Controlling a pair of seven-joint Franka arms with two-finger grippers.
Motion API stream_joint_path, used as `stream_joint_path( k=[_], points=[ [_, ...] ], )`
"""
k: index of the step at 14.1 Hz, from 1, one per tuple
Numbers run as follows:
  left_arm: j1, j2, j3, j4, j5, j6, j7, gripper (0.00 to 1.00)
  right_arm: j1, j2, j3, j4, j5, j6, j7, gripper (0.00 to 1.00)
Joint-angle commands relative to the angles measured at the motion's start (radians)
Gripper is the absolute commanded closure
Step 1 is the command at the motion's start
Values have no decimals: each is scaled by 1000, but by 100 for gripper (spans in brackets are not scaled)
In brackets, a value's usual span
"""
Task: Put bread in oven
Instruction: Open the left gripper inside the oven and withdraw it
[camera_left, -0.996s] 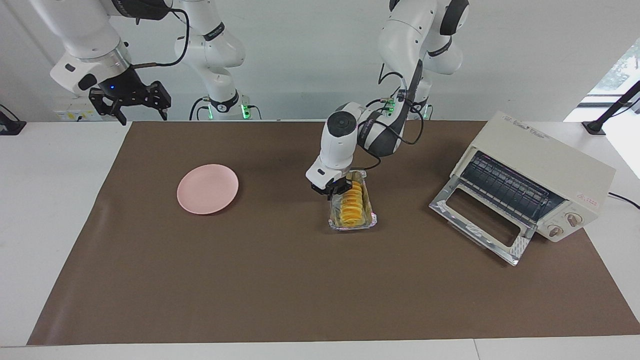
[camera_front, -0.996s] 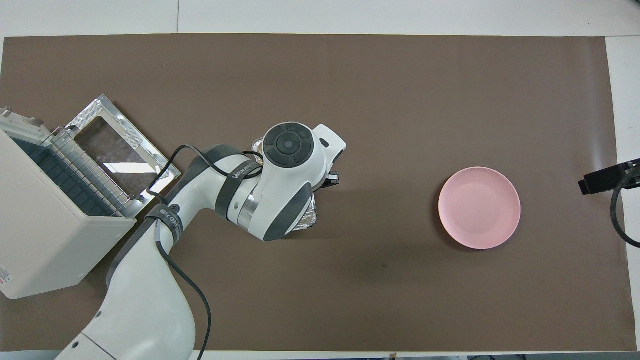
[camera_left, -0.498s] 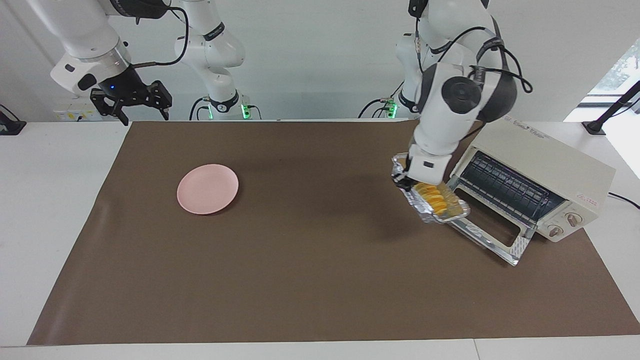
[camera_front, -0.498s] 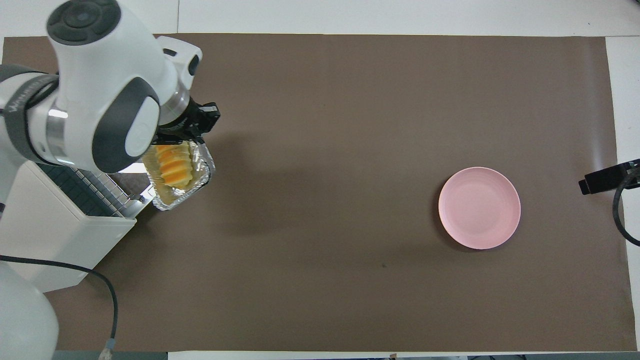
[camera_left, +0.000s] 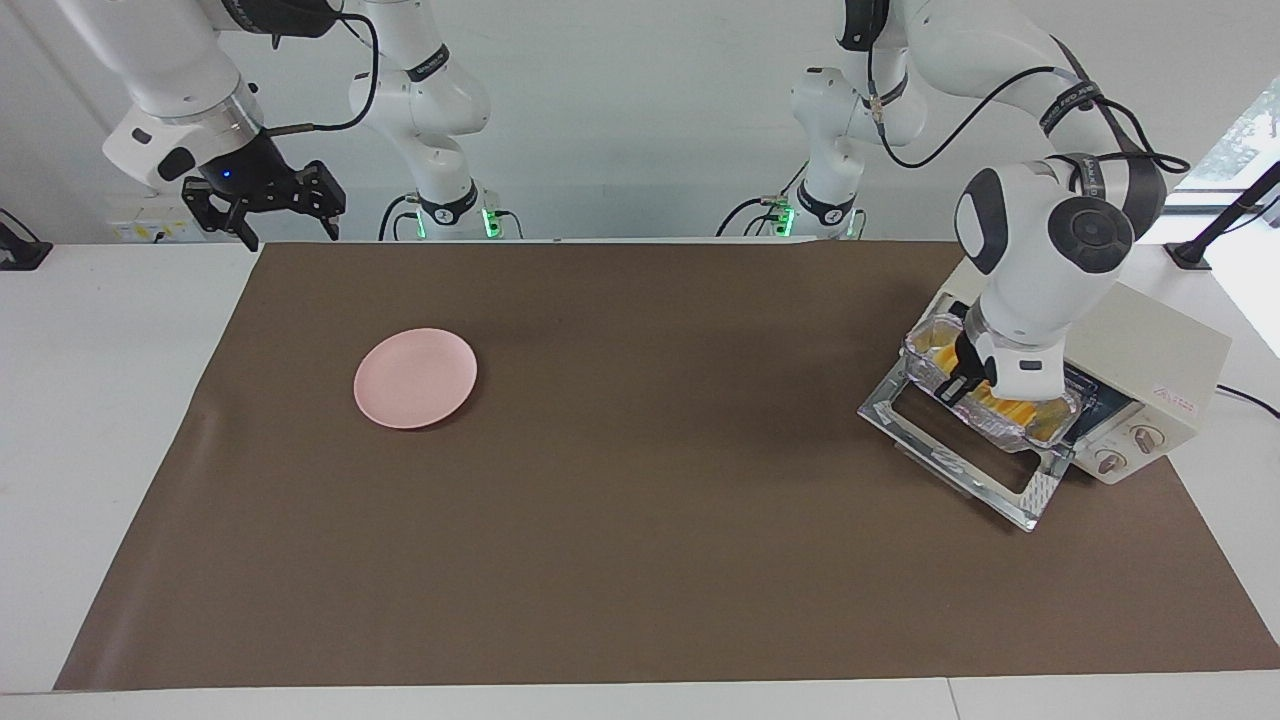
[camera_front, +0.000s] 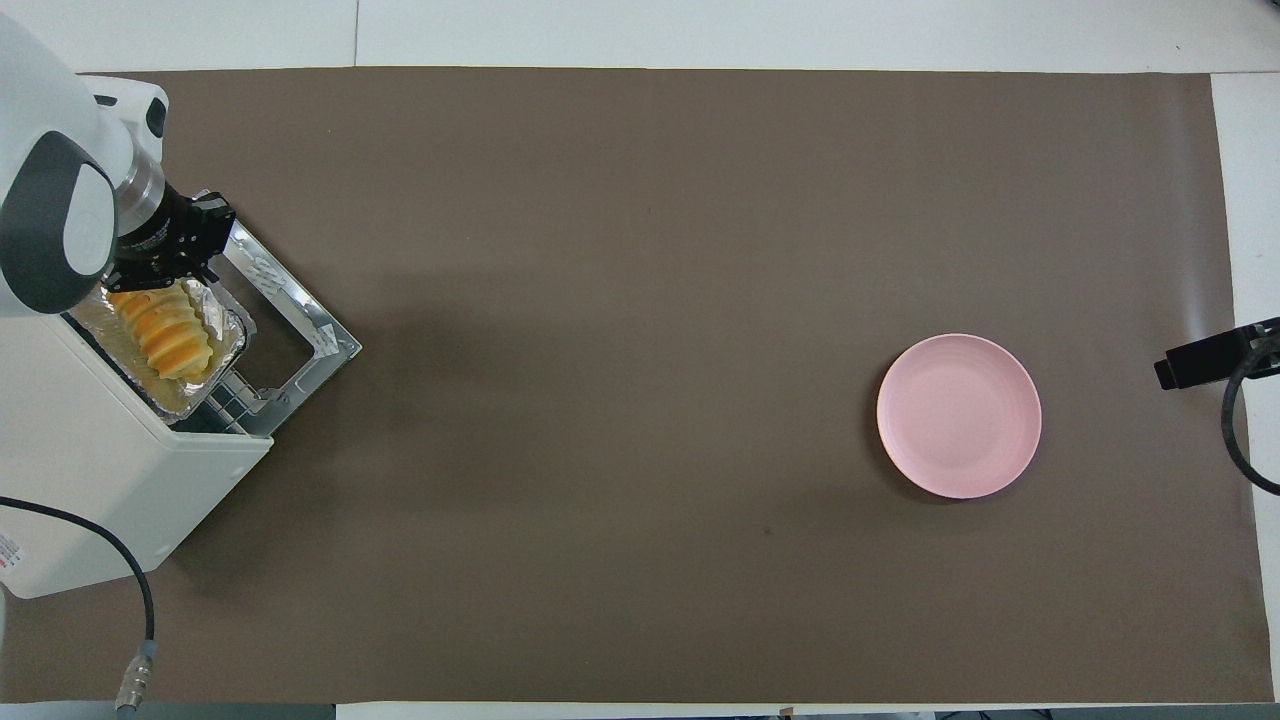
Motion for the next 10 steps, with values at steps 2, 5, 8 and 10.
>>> stream_joint_path(
  k=[2,5,8,10],
  points=[
    [18,-89,7,-169,117,76,3,100,-14,-14,8,-4,18,-15,-23,0],
    [23,-104,9,-208,120,83,5,100,-14,-14,7,-4,20,-15,-23,0],
    [41,-106,9,-229,127,110,8,100,-14,-14,7,-4,18,-15,-23,0],
    [41,-104,9,-257,128,129,9,100,-14,-14,8,-4,20,-15,-23,0]
  ],
)
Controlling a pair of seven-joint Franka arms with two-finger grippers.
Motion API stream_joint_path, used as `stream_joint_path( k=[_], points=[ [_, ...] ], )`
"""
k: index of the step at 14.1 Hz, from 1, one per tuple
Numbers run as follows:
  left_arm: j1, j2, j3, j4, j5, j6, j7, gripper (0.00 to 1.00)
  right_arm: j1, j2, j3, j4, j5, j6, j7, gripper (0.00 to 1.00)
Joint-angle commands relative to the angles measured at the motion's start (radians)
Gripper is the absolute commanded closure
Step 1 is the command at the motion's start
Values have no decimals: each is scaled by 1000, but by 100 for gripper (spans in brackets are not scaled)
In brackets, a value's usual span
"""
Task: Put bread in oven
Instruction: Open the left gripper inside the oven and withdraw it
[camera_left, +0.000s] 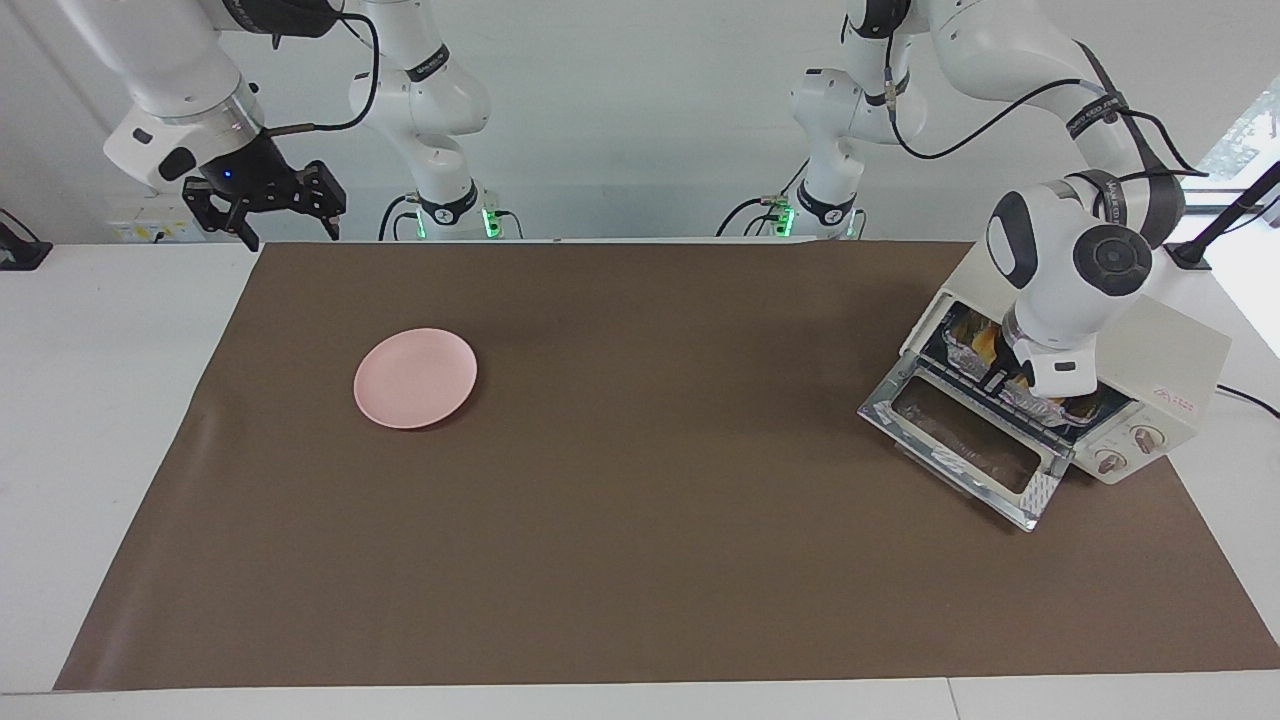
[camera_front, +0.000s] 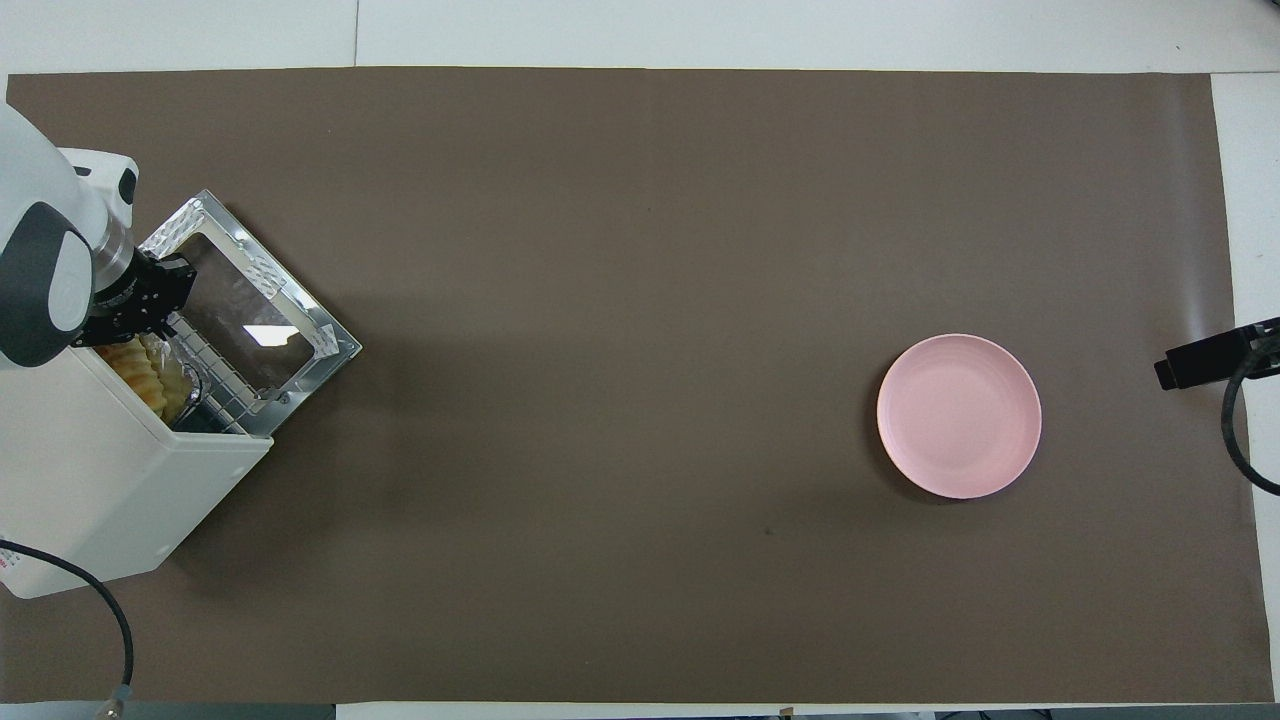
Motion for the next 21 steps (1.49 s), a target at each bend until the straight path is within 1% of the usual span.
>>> stream_joint_path(
  k=[1,2,3,4,5,6,7,9,11,13,15,16,18,20,21],
  points=[
    [7,-34,-4,-62,30,47,8,100,-14,-14,6,-4,20,-15,-23,0],
    [7,-34,-4,-60,30,47,9,85,-14,-14,6,-4,18,-15,-23,0],
    [8,-32,-4,-59,30,50,12,61,-14,-14,6,-4,18,-15,-23,0],
    [8,-30,-4,-53,30,45,29,48,-14,-14,8,-4,18,-15,-23,0],
    [10,-29,-4,-51,30,45,46,15,-14,-14,6,-4,20,-15,-23,0],
    [13,-29,-4,-47,36,45,60,0,-14,-14,6,-4,20,-15,-23,0],
    [11,-26,-4,-30,49,39,87,0,-14,-14,6,-4,18,-15,-23,0],
    [11,-18,-6,56,51,31,115,0,-14,-14,6,-4,18,-15,-23,0],
    [1,-32,-7,117,48,19,155,0,-14,-14,6,-4,18,-15,-23,0],
    [-1,-73,-15,189,39,-77,238,0,-14,-14,6,-4,18,-15,-23,0],
    [-4,-157,-18,202,16,-221,403,0,-14,-14,6,-4,18,-15,-23,0],
    [-2,-187,-15,197,-1,-266,436,0,-14,-14,8,-4,18,-15,-23,0],
    [-5,-216,-18,196,-4,-320,485,0,-14,-14,6,-4,18,-15,-23,0],
    [-2,-279,-26,188,-13,-392,557,0,-14,-14,6,-4,20,-15,-23,0],
    [5,-284,-23,188,-42,-434,562,0,-14,-14,6,-4,20,-15,-23,0]
  ],
)
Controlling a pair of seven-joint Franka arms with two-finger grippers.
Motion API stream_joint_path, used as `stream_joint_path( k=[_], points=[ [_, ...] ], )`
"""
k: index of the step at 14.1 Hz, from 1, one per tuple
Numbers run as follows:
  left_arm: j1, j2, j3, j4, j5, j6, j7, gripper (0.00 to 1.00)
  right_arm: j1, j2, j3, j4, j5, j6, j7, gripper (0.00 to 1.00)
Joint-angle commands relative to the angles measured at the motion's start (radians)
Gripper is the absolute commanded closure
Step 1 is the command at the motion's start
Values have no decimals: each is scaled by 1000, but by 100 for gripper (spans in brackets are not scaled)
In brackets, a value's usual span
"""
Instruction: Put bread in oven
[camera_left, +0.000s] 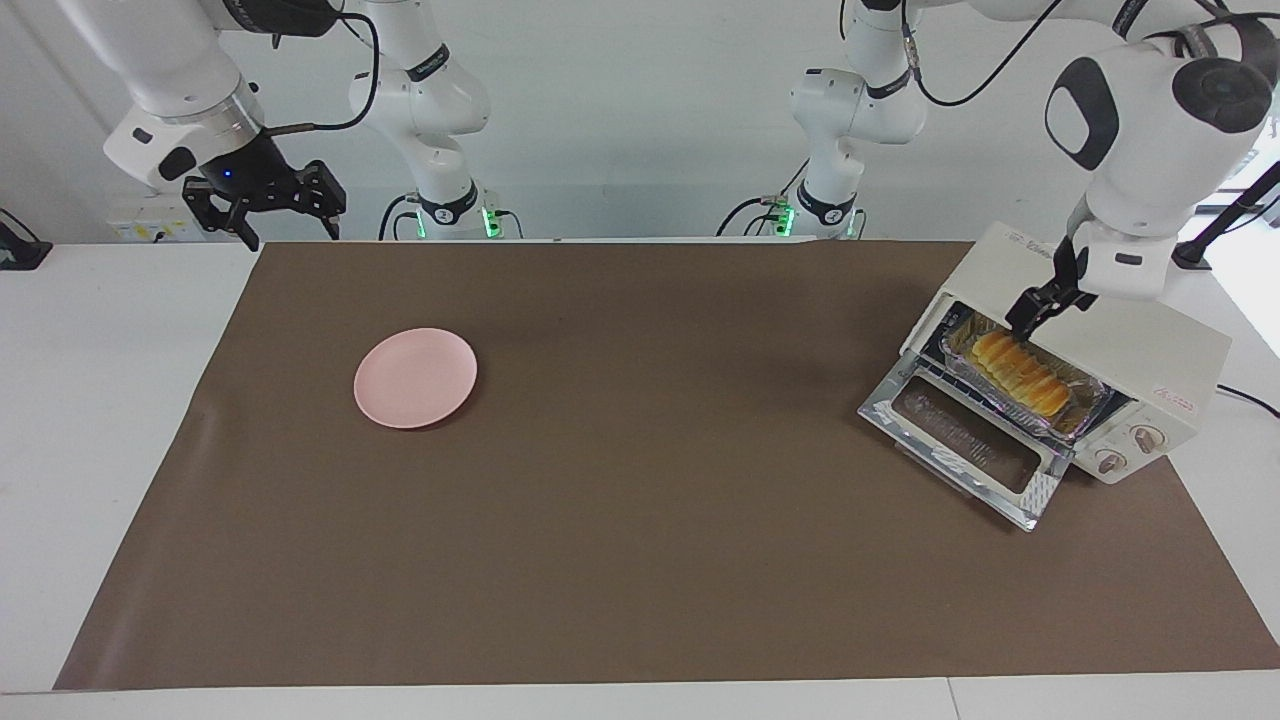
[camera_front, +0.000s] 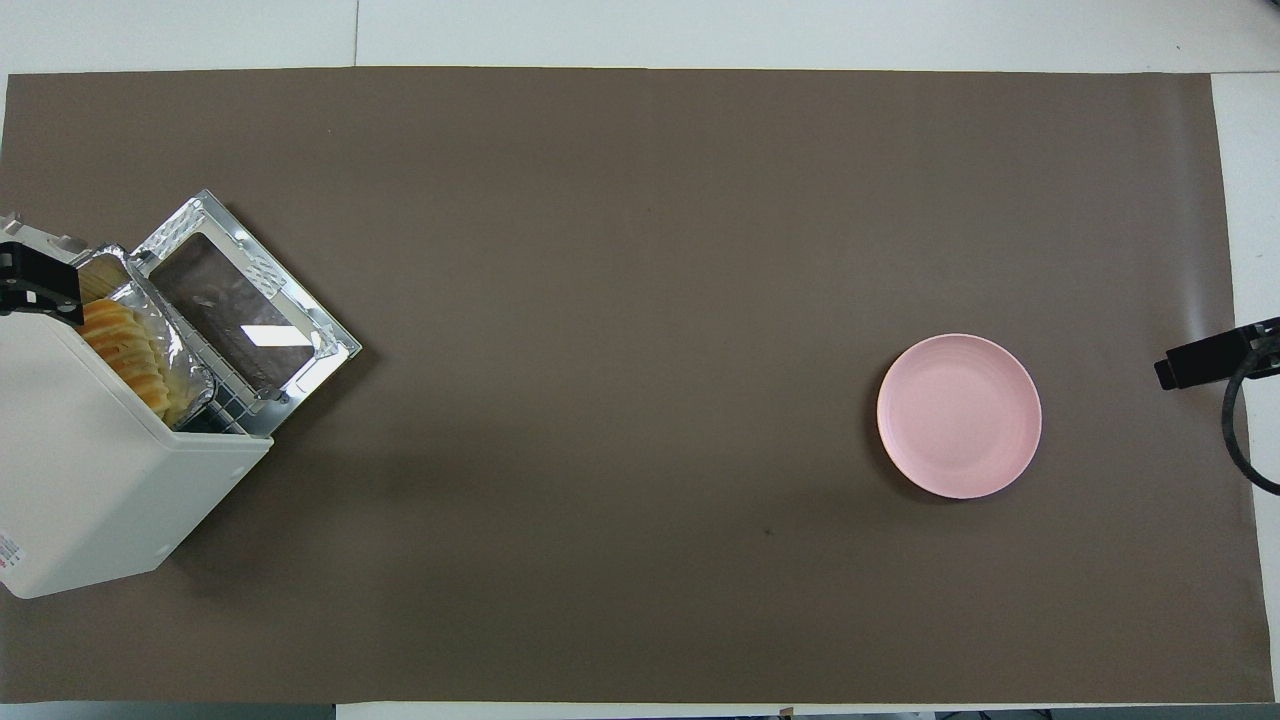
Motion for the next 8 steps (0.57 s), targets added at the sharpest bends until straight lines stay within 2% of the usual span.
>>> stream_joint_path(
  k=[1,3,4,5,8],
  points=[
    [4,-54,-4,-31,-50,-80,38,0,-14,-14,6,-4,20,-15,-23,0],
    [25,-69,-51,-28,-53,-130,43,0,-14,-14,6,-4,20,-15,-23,0],
    [109,-72,-139,-25,-56,-140,43,0,-14,-14,6,-4,18,-15,-23,0],
    [233,-96,-277,-35,-61,-141,44,0,-14,-14,6,-4,20,-15,-23,0],
    [315,-110,-346,-45,-84,-158,102,0,-14,-14,6,-4,18,-15,-23,0]
  ],
)
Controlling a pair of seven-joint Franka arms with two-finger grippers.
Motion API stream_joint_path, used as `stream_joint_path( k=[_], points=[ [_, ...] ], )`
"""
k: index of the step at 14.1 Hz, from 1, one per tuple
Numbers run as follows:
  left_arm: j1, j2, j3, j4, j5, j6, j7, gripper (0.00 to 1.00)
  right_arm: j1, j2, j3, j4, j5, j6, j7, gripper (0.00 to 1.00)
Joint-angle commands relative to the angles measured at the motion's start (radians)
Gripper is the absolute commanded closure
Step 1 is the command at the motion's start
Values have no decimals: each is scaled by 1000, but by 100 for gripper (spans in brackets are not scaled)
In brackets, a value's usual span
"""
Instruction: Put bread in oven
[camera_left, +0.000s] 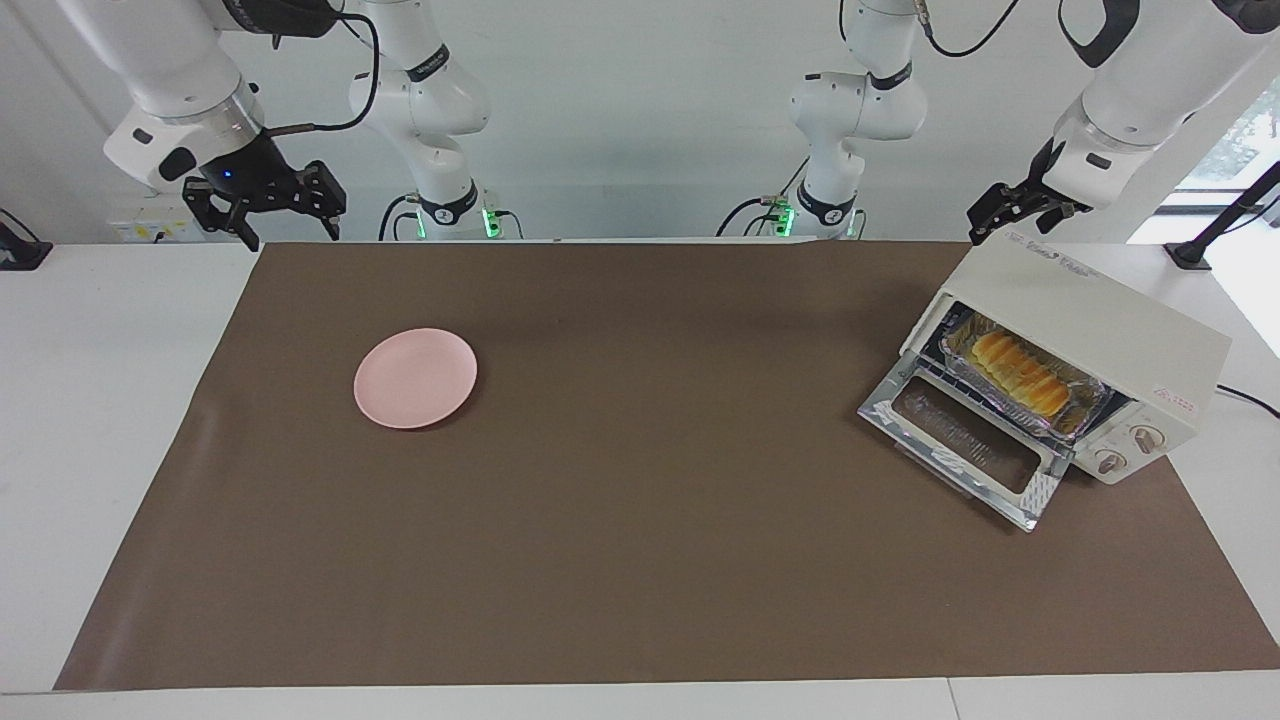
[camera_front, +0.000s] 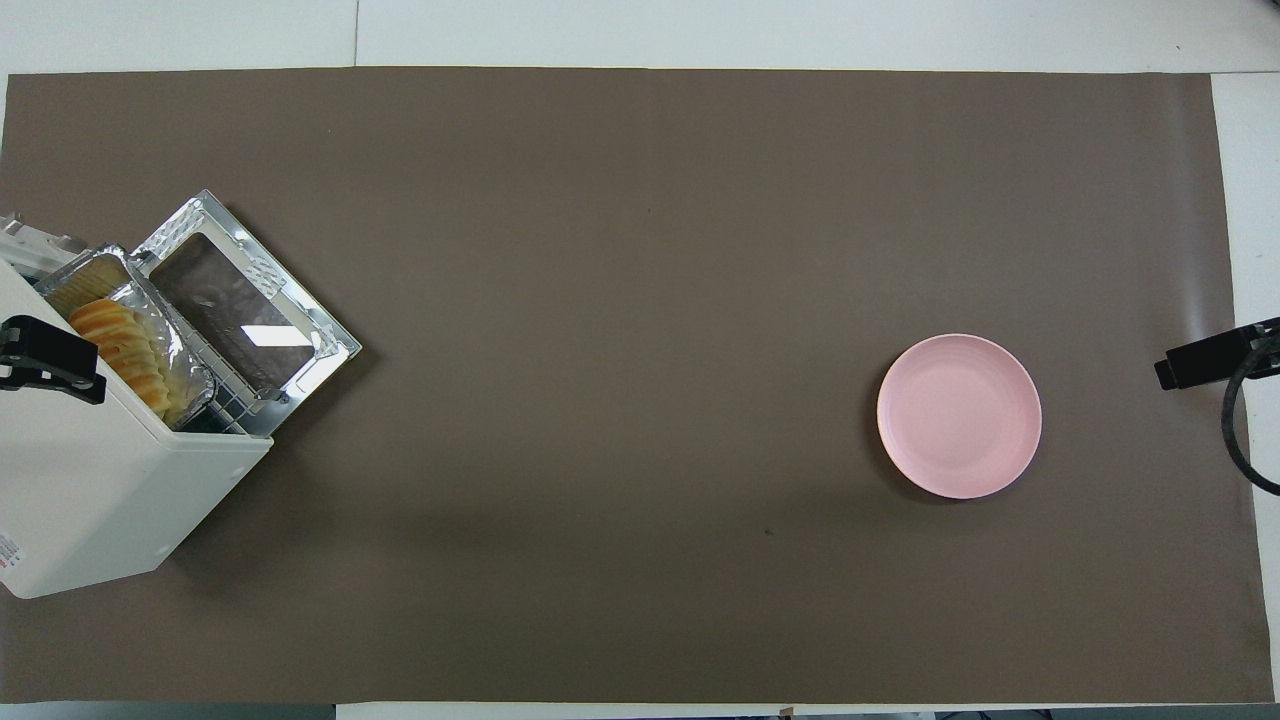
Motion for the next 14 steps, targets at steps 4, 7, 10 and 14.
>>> stream_joint_path(
  k=[4,7,10,14],
  points=[
    [174,-27,-109,-29,-66,38,146,0,-14,-12,6,-4,20,-15,-23,0],
    [192,-27,-127,-32,-57,40,159,0,-14,-12,6,-4,20,-15,-23,0],
    [218,-34,-168,-38,-62,58,160,0,-14,-12,6,-6,20,-15,-23,0],
    [205,-28,-201,-61,-28,67,159,0,-14,-12,6,-6,20,-15,-23,0]
  ],
)
